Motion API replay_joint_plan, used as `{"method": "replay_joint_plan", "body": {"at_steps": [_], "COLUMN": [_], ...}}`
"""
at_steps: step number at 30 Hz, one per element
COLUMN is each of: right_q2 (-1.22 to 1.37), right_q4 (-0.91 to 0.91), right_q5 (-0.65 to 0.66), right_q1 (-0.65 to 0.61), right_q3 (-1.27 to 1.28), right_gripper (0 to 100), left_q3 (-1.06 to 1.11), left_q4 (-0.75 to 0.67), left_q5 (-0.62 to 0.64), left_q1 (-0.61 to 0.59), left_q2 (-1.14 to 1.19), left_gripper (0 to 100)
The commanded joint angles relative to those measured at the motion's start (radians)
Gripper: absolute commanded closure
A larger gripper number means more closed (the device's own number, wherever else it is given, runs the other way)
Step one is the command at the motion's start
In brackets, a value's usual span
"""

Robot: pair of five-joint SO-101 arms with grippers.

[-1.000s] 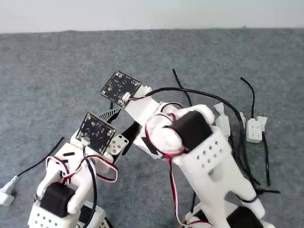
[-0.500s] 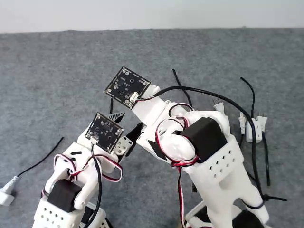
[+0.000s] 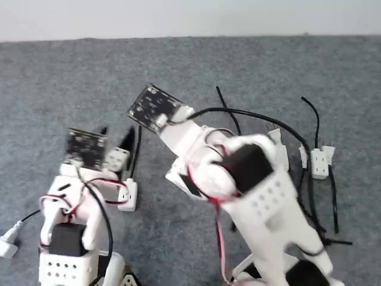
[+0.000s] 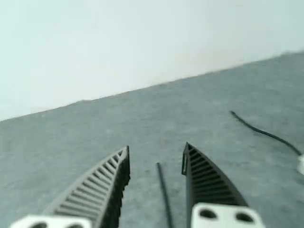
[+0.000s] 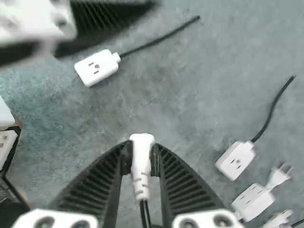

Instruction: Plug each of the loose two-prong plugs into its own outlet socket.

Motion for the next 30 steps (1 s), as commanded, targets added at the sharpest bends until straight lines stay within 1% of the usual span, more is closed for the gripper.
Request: {"method": "replay_joint_plan", "body": {"at_steps": [1,4,6,9,13,18,21,24,28,30], "right_q2": [0.122,0.222,0.278,0.344,0.430,0.581,0.664,0.731,0.797,0.826], "right_q4": [-0.025,-0.096,-0.153,-0.249,-0.367,-0.461,-0.490,-0.464,-0.398,-0.360], "right_q5": [-0.069,-0.132,-0.203,-0.356,-0.497,-0.680,-0.723,-0.767,-0.876,-0.888], "right_q1": [0.004,-0.019,-0.044,-0.062,-0.114,-0.171,-0.170,-0.170,-0.189,-0.213], "right_q3": [-0.043,-0.048,-0.048,-0.048,-0.048,-0.048,-0.080,-0.158,-0.273,-0.324], "right_gripper": [99.1,99.1,99.1,99.1,99.1,99.1,99.1,99.1,99.1,99.1], "left_q3": [-0.110,-0.174,-0.202,-0.211,-0.217,-0.216,-0.216,-0.213,-0.217,-0.229], "left_q4": [0.029,0.094,0.120,0.114,0.075,0.057,0.060,0.061,0.092,0.114], "left_q5": [0.020,0.020,0.020,0.031,0.046,0.044,0.044,0.046,0.048,0.048], "left_q1": [-0.133,-0.245,-0.342,-0.476,-0.580,-0.654,-0.677,-0.687,-0.687,-0.687], "left_q2": [0.002,0.002,0.002,0.002,0.000,0.000,0.000,0.000,0.000,-0.002], "left_gripper": [81,81,81,81,81,81,81,81,81,81]}}
